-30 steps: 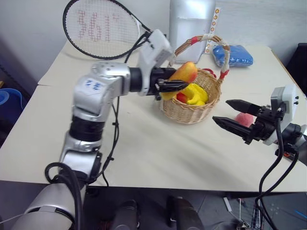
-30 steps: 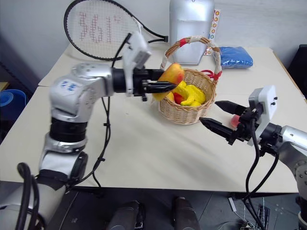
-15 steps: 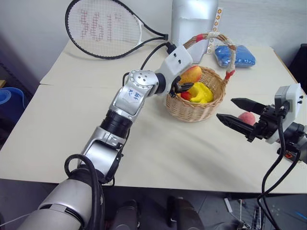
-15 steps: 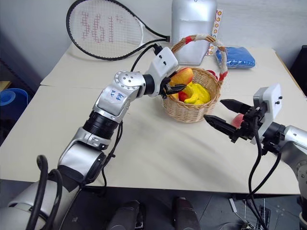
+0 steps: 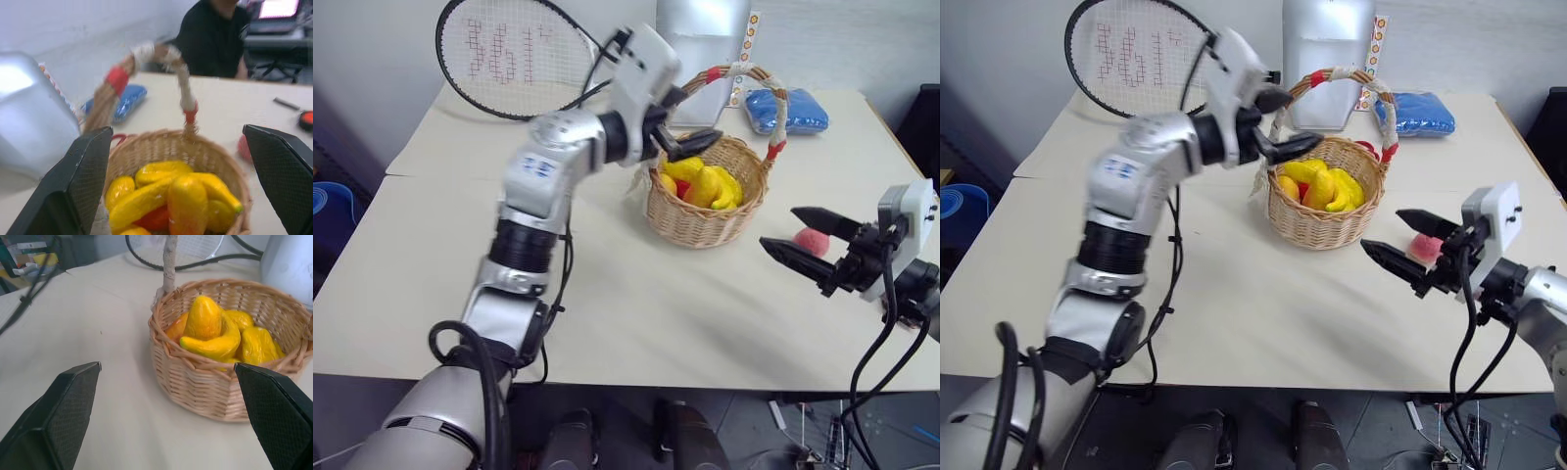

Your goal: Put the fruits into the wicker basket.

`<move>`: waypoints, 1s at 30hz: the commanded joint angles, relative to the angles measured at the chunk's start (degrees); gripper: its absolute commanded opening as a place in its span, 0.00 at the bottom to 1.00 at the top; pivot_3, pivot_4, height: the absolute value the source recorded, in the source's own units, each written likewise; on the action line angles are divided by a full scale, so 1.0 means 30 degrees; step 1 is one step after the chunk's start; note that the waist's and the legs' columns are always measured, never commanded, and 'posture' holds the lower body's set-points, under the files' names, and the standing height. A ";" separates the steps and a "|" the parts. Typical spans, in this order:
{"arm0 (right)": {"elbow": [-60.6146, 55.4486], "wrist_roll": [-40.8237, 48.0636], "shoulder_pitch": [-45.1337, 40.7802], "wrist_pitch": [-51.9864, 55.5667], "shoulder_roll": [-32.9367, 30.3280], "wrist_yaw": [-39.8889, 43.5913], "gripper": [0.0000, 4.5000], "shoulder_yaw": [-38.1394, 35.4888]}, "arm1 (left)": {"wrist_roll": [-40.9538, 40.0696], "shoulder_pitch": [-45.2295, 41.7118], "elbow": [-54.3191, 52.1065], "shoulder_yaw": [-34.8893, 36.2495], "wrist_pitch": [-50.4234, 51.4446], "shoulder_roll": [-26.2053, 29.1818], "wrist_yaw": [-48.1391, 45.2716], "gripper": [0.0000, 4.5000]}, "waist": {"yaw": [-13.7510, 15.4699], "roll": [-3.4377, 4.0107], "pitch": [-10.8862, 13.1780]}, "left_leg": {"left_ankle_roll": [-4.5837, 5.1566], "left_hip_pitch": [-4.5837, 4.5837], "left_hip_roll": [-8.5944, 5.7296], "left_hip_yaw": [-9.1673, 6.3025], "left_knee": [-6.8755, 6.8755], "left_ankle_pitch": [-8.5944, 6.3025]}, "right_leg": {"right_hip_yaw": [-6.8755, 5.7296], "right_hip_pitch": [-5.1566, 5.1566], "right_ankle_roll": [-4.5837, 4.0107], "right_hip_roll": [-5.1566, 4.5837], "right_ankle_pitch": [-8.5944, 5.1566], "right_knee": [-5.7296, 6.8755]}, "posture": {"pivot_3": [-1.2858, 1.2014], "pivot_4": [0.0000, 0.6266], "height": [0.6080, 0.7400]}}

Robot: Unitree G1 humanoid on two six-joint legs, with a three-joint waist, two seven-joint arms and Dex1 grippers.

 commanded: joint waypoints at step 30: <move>1.1294 -0.8862 -0.4497 -0.3577 -0.1086 0.2201 1.00 0.3601 | -0.8642 0.9520 -1.0061 0.2513 0.2227 0.8822 -0.5633 0.99 | -0.0469 0.0045 -0.0047 | -0.0001 0.0235 0.0034 0.0063 -0.0058 -0.0064 | 0.0169 0.0144 -0.0130 0.0122 -0.0073 -0.0024 | 0.52 0.24 1.00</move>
